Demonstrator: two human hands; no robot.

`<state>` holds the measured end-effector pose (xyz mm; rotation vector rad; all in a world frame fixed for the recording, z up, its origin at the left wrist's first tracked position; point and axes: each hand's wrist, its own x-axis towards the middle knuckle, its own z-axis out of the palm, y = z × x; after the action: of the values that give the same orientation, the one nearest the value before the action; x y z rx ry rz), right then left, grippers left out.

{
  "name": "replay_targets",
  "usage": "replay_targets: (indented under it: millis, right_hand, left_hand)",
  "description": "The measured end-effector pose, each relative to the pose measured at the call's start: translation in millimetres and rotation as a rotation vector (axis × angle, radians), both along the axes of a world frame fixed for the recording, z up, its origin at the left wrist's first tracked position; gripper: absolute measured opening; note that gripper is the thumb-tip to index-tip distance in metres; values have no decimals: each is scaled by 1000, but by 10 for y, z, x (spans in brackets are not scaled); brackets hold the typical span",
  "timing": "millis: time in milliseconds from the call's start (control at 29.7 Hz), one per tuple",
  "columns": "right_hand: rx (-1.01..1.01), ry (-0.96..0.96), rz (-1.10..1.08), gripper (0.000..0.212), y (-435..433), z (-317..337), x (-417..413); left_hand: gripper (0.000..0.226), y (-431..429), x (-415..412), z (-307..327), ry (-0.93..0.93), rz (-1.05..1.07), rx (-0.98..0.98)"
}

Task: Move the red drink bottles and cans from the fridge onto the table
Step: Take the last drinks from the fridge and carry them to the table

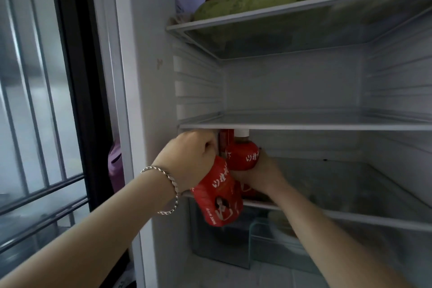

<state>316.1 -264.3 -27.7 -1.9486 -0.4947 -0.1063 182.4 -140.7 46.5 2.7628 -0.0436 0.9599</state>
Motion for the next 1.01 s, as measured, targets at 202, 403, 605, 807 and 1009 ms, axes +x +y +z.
replay_targets:
  millis: [202, 403, 605, 807, 1009]
  right_hand:
    - [68, -84, 33, 83, -89, -52, -629]
    - [-267, -292, 178, 87, -90, 14, -857]
    - [-316, -44, 578, 54, -86, 47, -784]
    - [4, 205, 181, 52, 221, 322, 186]
    - [-42, 302, -24, 90, 406, 137, 735]
  left_hand:
    - [45, -14, -160, -3, 39, 37, -92]
    - [80, 29, -268, 22, 264, 84, -83]
    - [50, 97, -247, -41, 367, 206, 84]
    - [48, 154, -200, -20, 339, 248, 60]
    - [50, 123, -27, 15, 389, 284, 169]
